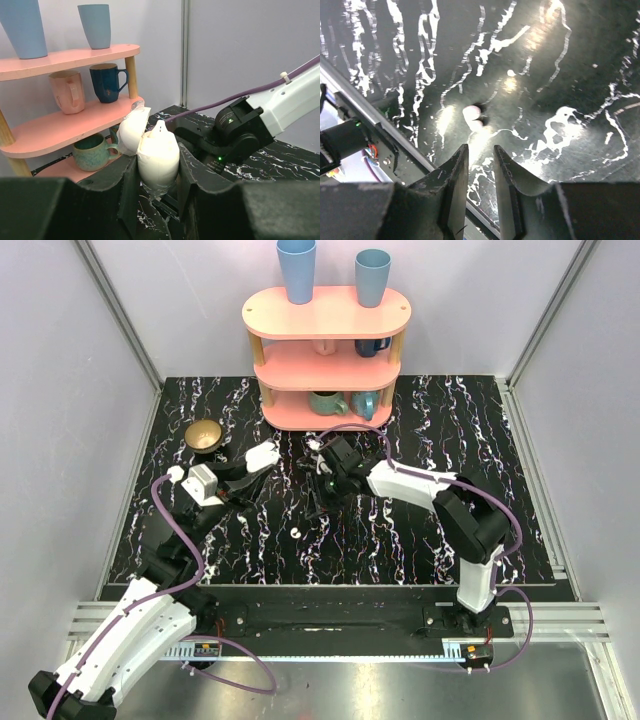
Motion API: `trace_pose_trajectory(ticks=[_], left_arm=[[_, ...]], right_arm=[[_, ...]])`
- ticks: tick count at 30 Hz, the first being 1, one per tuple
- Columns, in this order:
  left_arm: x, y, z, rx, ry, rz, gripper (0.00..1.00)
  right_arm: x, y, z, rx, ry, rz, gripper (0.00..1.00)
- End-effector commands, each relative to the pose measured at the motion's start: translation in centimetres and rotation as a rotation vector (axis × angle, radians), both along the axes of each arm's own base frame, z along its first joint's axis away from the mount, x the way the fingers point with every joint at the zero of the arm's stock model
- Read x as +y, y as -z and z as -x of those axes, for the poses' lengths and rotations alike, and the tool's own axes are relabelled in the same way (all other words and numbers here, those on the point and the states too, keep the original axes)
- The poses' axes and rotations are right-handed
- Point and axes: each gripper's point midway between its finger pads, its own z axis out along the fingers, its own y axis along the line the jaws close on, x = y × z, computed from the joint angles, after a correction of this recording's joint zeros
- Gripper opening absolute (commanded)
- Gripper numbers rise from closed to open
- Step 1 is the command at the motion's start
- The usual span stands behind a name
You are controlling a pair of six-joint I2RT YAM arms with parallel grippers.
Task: Insert the wireless bluetooth earbuds into the charging case
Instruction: Pick up the left earbud from the center of the board.
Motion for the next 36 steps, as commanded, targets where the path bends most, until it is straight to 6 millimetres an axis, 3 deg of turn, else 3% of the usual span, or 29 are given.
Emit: trace_pose_trajectory(ticks=[1,10,16,22,36], left_arm=[[0.5,-2.0,0.1,-0.05,-0.016,0.056,0.0],[1.8,-2.2,-0.3,-0.039,-0.088,0.082,0.0],[5.0,-1.0,-2.1,0.054,-0.283,0.122,0.0],[5.4,-0.8,-1.9,0.059,-0.299,0.131,0.0],[5.9,-0.4,-1.9,0.071,-0.321,0.137,0.0]], right_arm=[[2.7,-4.4,0.1,-0.108,-0.09,-0.14,0.34],[4.8,-2.9,2.3,-0.105,-0.115,-0.137,0.34],[5.8,-1.7,2.9,-0.168,-0.12,-0.085,0.33],[5.5,-0.3,2.0,-0.219,-0.094,-0.005,0.34],[6.2,1.3,2.9,-0.254,-0.149,0.086,0.35]])
